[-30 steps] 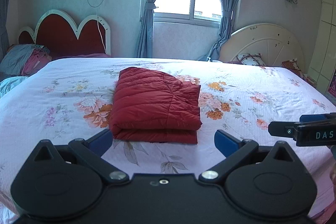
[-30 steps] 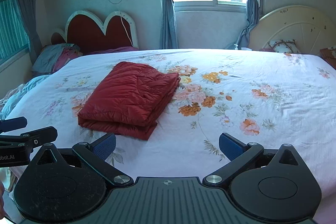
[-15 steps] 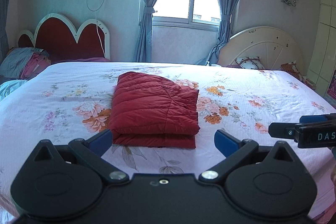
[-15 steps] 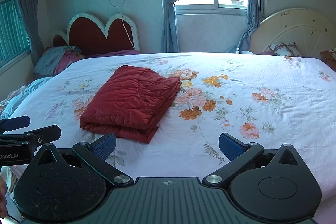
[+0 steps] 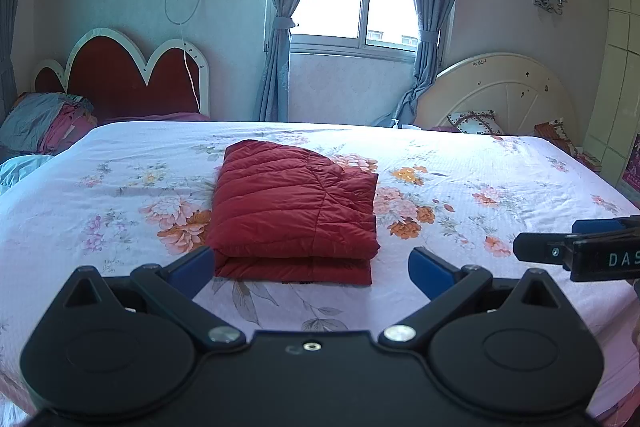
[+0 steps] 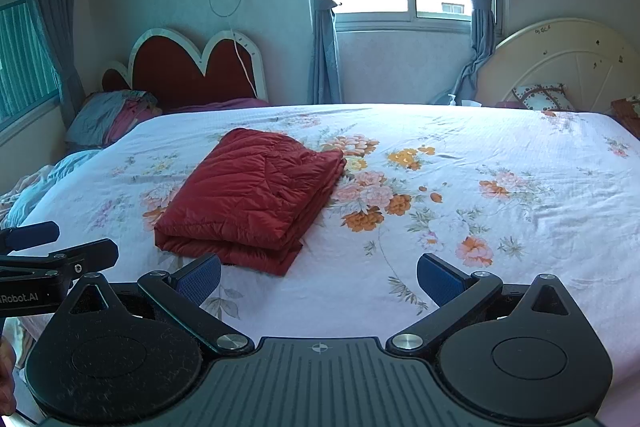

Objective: Fold large clothes

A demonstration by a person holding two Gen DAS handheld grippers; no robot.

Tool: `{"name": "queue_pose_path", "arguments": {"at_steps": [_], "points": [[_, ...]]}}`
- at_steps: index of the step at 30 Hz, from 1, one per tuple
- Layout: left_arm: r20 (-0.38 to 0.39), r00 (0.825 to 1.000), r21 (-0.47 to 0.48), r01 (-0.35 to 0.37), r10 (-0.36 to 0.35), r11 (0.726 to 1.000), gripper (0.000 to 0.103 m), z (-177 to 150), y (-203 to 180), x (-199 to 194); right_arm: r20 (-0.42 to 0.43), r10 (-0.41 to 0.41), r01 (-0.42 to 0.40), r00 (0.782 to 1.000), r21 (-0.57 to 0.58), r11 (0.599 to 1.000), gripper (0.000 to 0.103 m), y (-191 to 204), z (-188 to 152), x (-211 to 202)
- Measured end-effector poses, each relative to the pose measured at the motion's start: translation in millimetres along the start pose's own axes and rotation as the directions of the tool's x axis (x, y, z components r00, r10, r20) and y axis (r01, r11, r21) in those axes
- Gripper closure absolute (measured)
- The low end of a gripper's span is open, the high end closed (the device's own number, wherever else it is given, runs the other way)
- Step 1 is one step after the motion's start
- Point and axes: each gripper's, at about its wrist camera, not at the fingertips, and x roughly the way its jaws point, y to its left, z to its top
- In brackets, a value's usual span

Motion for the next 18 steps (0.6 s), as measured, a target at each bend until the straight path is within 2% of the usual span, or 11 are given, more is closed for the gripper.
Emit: {"name": "queue_pose_path", "arguments": {"at_steps": [18], "points": [[0.004,1.0,0.005,-0.005,0.005,1.0,0.001,1.1,-1.6,1.3,0.004,0.016,-0.016,1.0,0.002,1.0,0.0,-2.2,3.6,0.0]]}}
